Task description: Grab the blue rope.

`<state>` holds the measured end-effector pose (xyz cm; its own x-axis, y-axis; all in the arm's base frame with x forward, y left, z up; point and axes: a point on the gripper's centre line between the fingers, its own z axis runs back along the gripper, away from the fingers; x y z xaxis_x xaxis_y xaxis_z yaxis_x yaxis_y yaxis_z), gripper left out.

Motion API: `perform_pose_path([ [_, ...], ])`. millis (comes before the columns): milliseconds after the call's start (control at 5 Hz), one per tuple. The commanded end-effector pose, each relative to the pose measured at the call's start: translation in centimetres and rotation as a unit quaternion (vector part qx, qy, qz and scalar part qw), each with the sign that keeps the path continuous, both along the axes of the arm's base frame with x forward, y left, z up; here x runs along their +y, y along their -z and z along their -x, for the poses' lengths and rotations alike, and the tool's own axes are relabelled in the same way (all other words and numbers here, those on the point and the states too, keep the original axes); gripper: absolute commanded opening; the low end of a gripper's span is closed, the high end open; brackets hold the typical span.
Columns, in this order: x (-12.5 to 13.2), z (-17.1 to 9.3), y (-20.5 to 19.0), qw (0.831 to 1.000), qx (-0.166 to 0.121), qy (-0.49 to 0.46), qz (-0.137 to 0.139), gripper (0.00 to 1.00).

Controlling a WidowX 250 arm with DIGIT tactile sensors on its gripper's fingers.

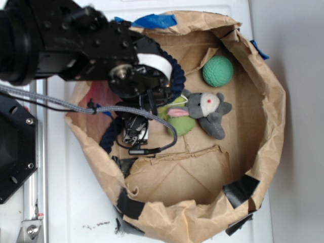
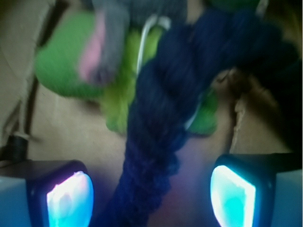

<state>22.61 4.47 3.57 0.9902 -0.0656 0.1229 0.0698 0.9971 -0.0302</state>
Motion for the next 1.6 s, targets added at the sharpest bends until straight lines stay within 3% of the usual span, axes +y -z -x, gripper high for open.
perform_pose_path([
  [0, 0.8, -1.0, 0.7, 0.992, -0.044, -0.119, -0.018, 0.0],
  [400, 0.7, -0.8, 0.7, 0.992, -0.036, -0.115, -0.024, 0.0],
  [600, 0.4, -0.5, -0.5, 0.994, -0.019, -0.1, -0.028, 0.0],
  [800, 0.0, -0.6, -4.0, 0.997, -0.014, -0.068, -0.031, 0.0],
  [1200, -1.1, -2.4, -12.7, 0.998, -0.022, -0.056, 0.016, 0.0],
  [1400, -2.2, -2.9, -14.9, 0.998, -0.019, -0.058, 0.024, 0.0],
])
